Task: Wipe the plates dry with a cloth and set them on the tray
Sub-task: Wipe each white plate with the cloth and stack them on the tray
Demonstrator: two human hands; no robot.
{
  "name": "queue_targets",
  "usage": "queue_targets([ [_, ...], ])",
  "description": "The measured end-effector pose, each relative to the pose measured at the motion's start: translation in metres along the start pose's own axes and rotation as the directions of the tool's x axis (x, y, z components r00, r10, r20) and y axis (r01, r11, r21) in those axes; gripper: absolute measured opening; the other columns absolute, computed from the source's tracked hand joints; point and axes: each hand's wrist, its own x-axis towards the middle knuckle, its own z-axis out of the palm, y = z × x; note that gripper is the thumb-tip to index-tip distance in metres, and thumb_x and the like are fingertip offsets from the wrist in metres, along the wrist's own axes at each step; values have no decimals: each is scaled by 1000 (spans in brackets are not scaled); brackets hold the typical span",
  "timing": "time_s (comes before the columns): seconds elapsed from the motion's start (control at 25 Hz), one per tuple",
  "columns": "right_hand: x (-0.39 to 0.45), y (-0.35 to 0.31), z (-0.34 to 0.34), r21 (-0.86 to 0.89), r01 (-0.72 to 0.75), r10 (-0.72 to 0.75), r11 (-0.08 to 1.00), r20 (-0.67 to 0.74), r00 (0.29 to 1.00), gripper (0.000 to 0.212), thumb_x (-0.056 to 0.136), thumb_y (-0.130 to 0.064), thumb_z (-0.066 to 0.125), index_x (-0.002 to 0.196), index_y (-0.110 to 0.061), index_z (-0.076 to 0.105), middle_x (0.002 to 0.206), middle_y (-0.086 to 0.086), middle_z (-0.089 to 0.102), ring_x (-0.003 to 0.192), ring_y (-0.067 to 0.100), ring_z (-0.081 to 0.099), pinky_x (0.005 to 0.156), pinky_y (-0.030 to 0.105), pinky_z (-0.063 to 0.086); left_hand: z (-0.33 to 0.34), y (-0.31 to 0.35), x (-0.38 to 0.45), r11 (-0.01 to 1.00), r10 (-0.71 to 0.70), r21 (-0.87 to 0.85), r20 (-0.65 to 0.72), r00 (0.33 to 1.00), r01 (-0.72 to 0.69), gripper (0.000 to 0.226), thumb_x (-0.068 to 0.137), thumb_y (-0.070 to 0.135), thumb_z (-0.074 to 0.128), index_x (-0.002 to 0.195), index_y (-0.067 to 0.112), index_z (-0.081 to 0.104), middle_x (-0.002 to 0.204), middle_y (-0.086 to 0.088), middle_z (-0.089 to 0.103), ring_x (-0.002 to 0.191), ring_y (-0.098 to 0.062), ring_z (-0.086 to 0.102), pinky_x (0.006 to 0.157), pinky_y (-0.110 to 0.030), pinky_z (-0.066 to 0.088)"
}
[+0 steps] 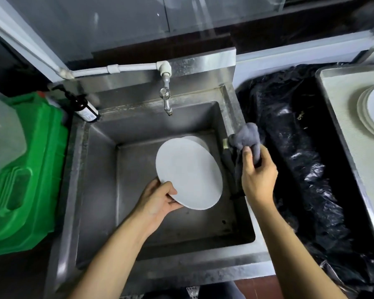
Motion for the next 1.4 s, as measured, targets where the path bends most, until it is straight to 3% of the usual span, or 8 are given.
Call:
queue_targets([
  [0.08,-14,-16,20,-46,88,-78,995,174,982,12,101,-33,58,99,-22,63,85,-3,67,81,17,60,70,29,41,8,3,-4,1000,13,1,21,1000,-13,31,84,-8,45,104,6,64,112,-7,74,100,-31,70,80,-50,61],
  [0.2,-30,-19,37,-164,86,-17,983,380,925,39,101,-34,58,136,-18,58,130,10,62,122,28,53,102,37,42,12,8,-9,999,37,14,38,999,-38,30,69,0,52,96,6,63,101,-8,76,91,-31,72,75,-51,62],
  [0.36,-36,-23,39,-174,163,-55,971,499,865,63,103,-44,53,159,-21,33,169,0,23,157,13,12,128,32,11,4,15,-17,998,50,40,57,997,-52,33,62,1,52,91,6,67,95,-12,76,84,-31,73,74,-55,61],
  [0.52,-46,-50,52,-4,135,-114,991,514,850,56,107,-35,47,159,-19,33,168,-3,26,156,9,15,127,40,17,-11,31,-27,990,91,99,91,992,-100,28,64,-1,53,71,17,74,83,-9,74,81,-32,68,71,-50,61],
  [0.8,-91,-108,82,299,309,-428,903,547,720,52,105,-40,53,151,-18,46,154,-8,51,145,7,41,119,38,36,-37,38,-43,984,91,138,175,980,-116,50,59,1,48,105,7,66,103,-20,73,91,-32,69,83,-53,58],
  [1.0,-84,-93,78,23,146,-140,989,458,878,58,106,-40,48,158,-17,33,166,-2,29,155,11,21,126,41,19,-56,42,-46,990,85,93,197,977,-105,38,62,-1,52,90,16,72,97,-15,74,90,-34,68,79,-54,59],
  [1.24,-117,-107,95,286,242,-362,927,515,777,54,107,-50,40,152,-20,44,154,-7,49,145,8,40,120,40,32,-63,47,-45,985,90,124,244,966,-123,41,61,-2,51,93,14,73,96,-18,72,87,-33,69,79,-52,60],
  [1.4,-107,-105,92,256,53,-176,965,488,855,50,105,-48,40,141,-17,54,140,-1,61,136,17,52,115,49,38,-64,46,-46,985,74,130,267,961,-112,40,63,-1,55,93,17,74,93,-16,69,81,-28,68,77,-52,61],
])
